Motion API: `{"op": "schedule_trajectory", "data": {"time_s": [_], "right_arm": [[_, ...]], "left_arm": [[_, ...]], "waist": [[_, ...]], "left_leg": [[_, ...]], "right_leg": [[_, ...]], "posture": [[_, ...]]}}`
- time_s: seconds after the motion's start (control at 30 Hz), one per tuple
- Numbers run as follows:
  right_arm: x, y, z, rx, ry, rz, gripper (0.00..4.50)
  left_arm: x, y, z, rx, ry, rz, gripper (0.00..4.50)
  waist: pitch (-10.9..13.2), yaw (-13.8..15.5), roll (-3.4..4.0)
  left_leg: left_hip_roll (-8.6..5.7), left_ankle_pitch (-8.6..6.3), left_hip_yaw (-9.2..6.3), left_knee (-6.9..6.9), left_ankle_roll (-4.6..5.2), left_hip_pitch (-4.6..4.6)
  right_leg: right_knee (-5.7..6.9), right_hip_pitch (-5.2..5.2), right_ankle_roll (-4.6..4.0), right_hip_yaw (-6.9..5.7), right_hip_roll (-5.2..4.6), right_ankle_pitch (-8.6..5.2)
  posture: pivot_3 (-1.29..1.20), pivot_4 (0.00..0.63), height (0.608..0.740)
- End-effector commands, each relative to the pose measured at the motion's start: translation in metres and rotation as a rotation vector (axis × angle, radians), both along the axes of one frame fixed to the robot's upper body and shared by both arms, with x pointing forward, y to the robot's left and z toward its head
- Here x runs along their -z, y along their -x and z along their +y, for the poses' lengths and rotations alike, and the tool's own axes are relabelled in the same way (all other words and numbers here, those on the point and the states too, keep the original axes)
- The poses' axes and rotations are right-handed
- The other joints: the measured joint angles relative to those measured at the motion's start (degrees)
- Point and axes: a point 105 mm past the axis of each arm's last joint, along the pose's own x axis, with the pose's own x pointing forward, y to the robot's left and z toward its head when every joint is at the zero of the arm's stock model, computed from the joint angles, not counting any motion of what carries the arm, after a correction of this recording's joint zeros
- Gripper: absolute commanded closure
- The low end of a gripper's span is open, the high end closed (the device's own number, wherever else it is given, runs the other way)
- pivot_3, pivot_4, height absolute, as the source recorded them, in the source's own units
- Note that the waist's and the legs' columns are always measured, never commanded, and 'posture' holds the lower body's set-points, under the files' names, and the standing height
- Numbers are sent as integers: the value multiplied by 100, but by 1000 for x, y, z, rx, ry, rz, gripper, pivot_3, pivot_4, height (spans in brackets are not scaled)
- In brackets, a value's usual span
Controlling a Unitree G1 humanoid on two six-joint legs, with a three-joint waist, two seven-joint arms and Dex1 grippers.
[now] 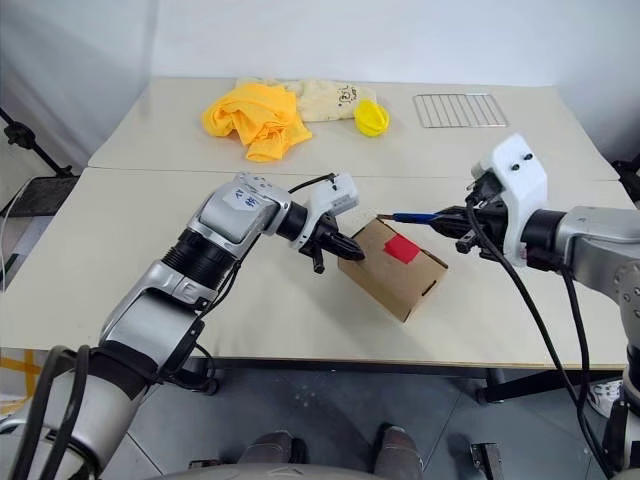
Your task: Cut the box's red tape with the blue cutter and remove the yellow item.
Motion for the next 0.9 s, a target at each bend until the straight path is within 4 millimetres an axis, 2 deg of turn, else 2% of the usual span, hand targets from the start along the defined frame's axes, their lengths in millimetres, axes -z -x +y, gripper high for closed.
{"op": "schedule_trajectory", "data": {"time_s": [0.03, 0.2, 0.47, 0.7, 0.9], "right_arm": [[-13, 7, 0, -6, 8, -61, 4339], [-6, 4, -5, 17, 9, -47, 4339], [-7, -3, -14, 65, -1, -65, 4339], [-12, -6, -17, 81, -11, -82, 4339], [-6, -3, -14, 58, 1, -59, 4339]], "left_arm": [[2, -3, 6, -27, -18, -5, 4500], [2, -3, 5, -26, -17, -6, 4500], [2, -2, 5, -24, -17, -6, 4500], [2, -2, 5, -24, -17, -5, 4500], [2, -2, 5, -26, -16, -4, 4500]], "waist": [[0, 0, 0], [0, 0, 0], [0, -1, 0], [0, 0, 0], [0, 0, 0]], "left_leg": [[0, 0, 0, 0, 0, 0], [0, 0, 0, 2, 0, -1], [0, 0, 0, 5, 1, -1], [0, -1, 0, 7, 1, -2], [0, -1, 0, 7, 1, -2]], "right_leg": [[0, 0, 0, 0, 0, 0], [1, 0, 0, 0, 0, 0], [2, 0, 0, 0, 0, 0], [3, 0, 0, 0, 0, 0], [3, 0, 0, 0, 0, 0]], "posture": [[0, 150, 740], [0, 150, 740], [0, 150, 740], [0, 150, 740], [0, 150, 740]]}}
